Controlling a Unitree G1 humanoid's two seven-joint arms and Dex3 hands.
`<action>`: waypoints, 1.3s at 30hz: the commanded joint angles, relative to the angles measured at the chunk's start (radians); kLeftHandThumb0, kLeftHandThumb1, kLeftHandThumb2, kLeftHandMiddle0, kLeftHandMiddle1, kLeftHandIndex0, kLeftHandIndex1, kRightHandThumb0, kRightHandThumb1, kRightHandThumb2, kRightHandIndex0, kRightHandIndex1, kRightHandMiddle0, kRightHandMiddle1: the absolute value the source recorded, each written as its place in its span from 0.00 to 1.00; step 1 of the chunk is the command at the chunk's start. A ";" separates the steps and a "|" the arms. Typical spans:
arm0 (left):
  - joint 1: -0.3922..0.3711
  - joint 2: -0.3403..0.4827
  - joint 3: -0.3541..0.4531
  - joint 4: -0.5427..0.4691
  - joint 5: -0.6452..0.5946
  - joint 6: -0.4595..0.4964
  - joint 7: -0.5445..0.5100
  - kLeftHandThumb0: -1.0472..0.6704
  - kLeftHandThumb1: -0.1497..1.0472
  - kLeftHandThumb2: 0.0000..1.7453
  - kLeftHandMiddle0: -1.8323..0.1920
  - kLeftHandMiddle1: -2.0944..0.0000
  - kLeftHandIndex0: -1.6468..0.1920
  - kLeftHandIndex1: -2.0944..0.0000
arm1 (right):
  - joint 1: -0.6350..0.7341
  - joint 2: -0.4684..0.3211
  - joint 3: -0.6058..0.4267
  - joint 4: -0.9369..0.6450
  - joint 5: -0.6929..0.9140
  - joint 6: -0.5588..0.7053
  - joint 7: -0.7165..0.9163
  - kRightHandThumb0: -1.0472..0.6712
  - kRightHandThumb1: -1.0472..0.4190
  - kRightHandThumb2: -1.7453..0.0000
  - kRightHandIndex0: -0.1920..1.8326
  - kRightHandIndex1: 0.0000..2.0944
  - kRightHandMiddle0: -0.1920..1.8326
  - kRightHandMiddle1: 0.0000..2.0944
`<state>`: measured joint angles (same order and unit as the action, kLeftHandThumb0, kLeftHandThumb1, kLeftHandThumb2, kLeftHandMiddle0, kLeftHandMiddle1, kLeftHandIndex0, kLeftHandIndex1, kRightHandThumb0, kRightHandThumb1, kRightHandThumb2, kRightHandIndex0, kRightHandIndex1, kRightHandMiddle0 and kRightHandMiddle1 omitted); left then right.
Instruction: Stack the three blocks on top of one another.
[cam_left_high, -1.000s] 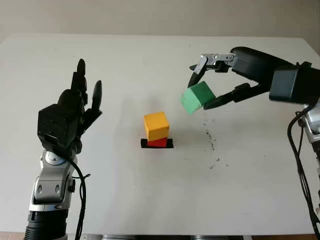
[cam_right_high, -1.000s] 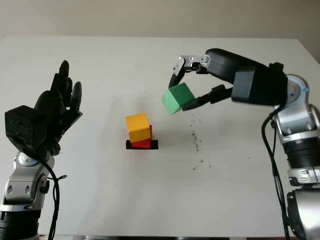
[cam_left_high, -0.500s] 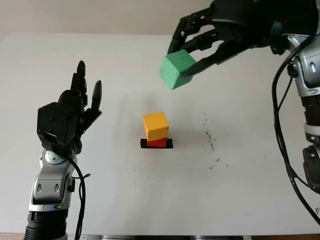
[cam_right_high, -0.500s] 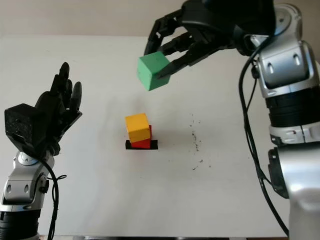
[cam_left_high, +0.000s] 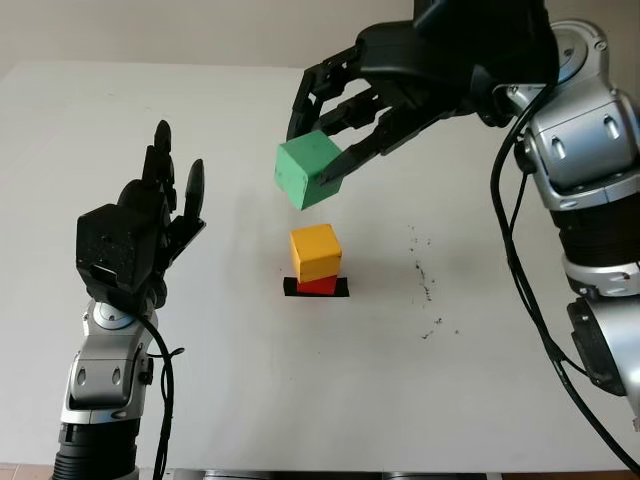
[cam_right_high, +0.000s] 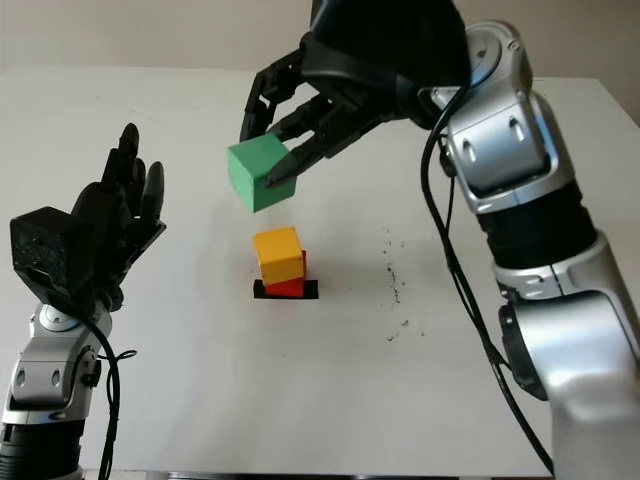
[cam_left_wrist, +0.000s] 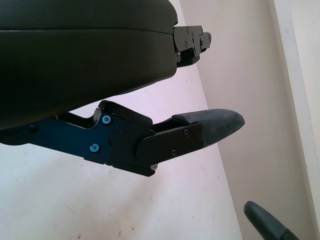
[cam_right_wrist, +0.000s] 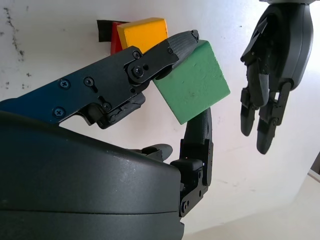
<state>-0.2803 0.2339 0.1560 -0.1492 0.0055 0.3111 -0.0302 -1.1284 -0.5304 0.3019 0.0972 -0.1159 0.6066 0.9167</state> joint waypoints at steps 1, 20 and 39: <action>0.003 -0.002 0.004 -0.019 -0.001 -0.002 0.005 0.20 1.00 0.38 0.97 0.97 0.96 0.97 | 0.022 0.007 -0.003 -0.032 0.006 -0.003 -0.010 0.34 0.06 0.97 0.28 0.02 0.27 0.73; 0.003 0.005 -0.001 -0.012 0.005 -0.016 -0.005 0.19 1.00 0.38 0.98 0.98 0.97 0.98 | 0.106 -0.013 0.013 -0.054 -0.023 -0.004 -0.015 0.32 0.06 0.97 0.27 0.02 0.26 0.73; 0.010 0.006 0.002 -0.015 0.001 -0.020 -0.011 0.19 1.00 0.38 0.98 0.98 0.97 0.98 | 0.135 0.014 0.025 -0.016 -0.047 -0.039 -0.046 0.31 0.06 0.97 0.28 0.03 0.27 0.73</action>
<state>-0.2770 0.2340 0.1564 -0.1496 0.0060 0.2988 -0.0372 -0.9941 -0.5195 0.3239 0.0870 -0.1615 0.5778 0.8764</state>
